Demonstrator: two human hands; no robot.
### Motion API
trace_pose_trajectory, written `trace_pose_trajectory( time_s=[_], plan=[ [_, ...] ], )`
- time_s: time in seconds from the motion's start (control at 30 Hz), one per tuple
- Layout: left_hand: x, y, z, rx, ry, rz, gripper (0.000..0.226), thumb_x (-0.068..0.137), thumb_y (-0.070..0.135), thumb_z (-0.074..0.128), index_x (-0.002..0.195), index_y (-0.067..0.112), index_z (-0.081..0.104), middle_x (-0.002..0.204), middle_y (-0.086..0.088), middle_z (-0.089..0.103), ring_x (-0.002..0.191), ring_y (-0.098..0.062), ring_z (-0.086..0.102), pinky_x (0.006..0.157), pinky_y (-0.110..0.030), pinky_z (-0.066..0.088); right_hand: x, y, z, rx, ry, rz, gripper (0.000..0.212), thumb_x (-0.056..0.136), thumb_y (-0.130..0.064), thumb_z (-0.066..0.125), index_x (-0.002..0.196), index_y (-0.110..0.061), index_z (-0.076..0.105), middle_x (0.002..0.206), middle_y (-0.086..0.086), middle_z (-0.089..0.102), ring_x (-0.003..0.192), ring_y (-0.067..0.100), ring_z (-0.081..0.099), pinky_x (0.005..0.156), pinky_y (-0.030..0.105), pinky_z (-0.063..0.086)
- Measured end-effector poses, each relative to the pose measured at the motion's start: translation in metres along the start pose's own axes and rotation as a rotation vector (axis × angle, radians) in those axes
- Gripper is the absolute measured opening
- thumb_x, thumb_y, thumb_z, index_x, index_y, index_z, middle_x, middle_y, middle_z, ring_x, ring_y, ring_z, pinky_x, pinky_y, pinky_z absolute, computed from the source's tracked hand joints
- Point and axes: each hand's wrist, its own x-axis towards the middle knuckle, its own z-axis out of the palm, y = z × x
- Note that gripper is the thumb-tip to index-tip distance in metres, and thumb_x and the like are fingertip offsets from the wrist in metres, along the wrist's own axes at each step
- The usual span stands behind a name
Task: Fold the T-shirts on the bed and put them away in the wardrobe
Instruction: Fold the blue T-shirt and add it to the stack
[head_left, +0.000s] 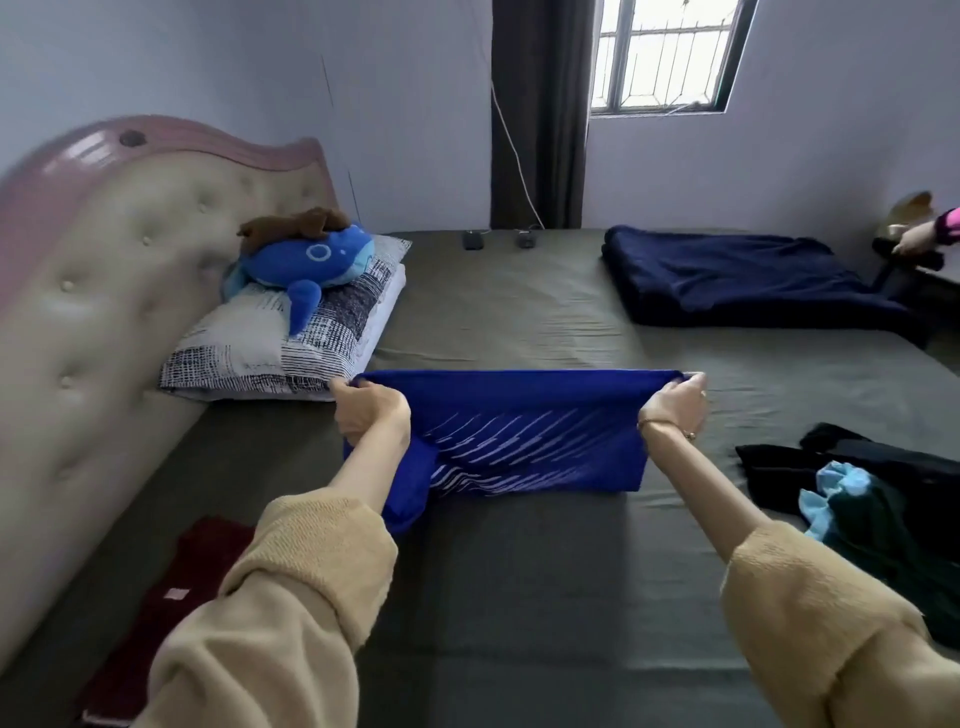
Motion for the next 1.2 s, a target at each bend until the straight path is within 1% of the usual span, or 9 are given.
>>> trace_pose_trajectory(
  time_s=[0.1,0.2,0.23,0.33,0.43,0.53,0.67,0.87,1.2],
  plan=[
    [0.014,0.013,0.02,-0.14,-0.11,-0.167,0.037,0.1,0.009,0.03,0.136,0.007,0.04,0.128,-0.017,0.053,0.106,-0.032,0.06,0.08,-0.04,0.048,0.018,-0.01,0.001,-0.041,0.015,0.085,0.03,0.099,-0.011,0.034,0.12,-0.003,0.054,0.133,0.018,0.041,0.105,0.034,0.048,0.085,0.034,0.035],
    [0.026,0.025,0.048,-0.385,-0.134,-0.319,0.044,0.095,-0.008,0.021,0.136,-0.002,0.035,0.082,-0.013,0.053,0.035,-0.012,0.056,0.039,-0.027,0.046,0.039,-0.011,0.014,-0.062,-0.029,0.103,0.029,0.1,-0.014,0.034,0.12,-0.007,0.054,0.125,0.018,0.053,0.109,0.034,0.053,0.073,0.033,0.039],
    [0.029,0.027,0.057,-0.4,-0.119,-0.327,0.044,0.093,-0.01,0.021,0.134,-0.003,0.036,0.076,-0.011,0.05,0.027,-0.01,0.049,0.035,-0.025,0.044,0.048,-0.01,0.023,-0.036,-0.059,0.12,0.028,0.1,-0.015,0.033,0.118,-0.01,0.054,0.12,0.017,0.057,0.102,0.034,0.058,0.062,0.029,0.04],
    [0.05,0.032,0.096,-0.411,-0.044,-0.359,0.04,0.096,-0.001,0.026,0.133,0.005,0.041,0.113,-0.011,0.055,0.079,-0.024,0.063,0.067,-0.039,0.055,0.077,-0.01,0.055,0.126,-0.129,0.179,0.02,0.101,-0.018,0.027,0.102,-0.02,0.046,0.098,0.018,0.063,0.066,0.033,0.064,0.047,0.03,0.045],
    [0.054,0.044,0.122,-0.243,-0.01,-0.304,0.029,0.102,0.014,0.029,0.127,0.012,0.043,0.123,-0.005,0.043,0.104,-0.019,0.04,0.082,-0.024,0.035,0.113,-0.013,0.092,0.12,-0.12,0.196,0.015,0.099,-0.021,0.027,0.09,-0.024,0.04,0.1,0.018,0.064,0.086,0.037,0.066,0.068,0.046,0.053],
    [0.053,0.062,0.138,-0.14,-0.041,-0.134,0.035,0.103,0.013,0.028,0.135,0.003,0.04,0.138,-0.017,0.045,0.12,-0.03,0.047,0.092,-0.033,0.035,0.123,-0.045,0.097,0.102,-0.061,0.118,0.024,0.101,-0.017,0.027,0.108,-0.011,0.05,0.104,0.017,0.06,0.096,0.03,0.058,0.071,0.04,0.037],
    [0.068,0.089,0.161,-0.106,-0.041,0.059,0.033,0.102,0.015,0.031,0.129,0.002,0.042,0.13,-0.022,0.052,0.115,-0.035,0.052,0.089,-0.038,0.041,0.145,-0.088,0.1,0.152,0.052,0.002,0.033,0.102,-0.017,0.027,0.125,-0.002,0.045,0.118,0.024,0.058,0.106,0.038,0.053,0.078,0.036,0.03],
    [0.068,0.112,0.179,-0.155,-0.042,0.4,0.016,0.1,0.011,0.036,0.103,-0.002,0.045,0.116,-0.026,0.055,0.102,-0.035,0.054,0.08,-0.032,0.032,0.171,-0.119,0.094,0.325,0.147,-0.111,0.029,0.102,-0.016,0.027,0.117,0.002,0.044,0.086,0.019,0.054,0.076,0.035,0.05,0.071,0.038,0.032],
    [0.035,-0.01,0.169,0.022,-0.101,0.352,0.02,0.1,0.01,0.037,0.109,-0.007,0.044,0.116,-0.026,0.051,0.103,-0.038,0.052,0.082,-0.037,0.033,0.146,-0.002,0.058,0.188,0.115,0.12,0.03,0.099,-0.011,0.029,0.109,0.005,0.053,0.121,0.024,0.055,0.111,0.035,0.05,0.078,0.031,0.027]
  ],
)
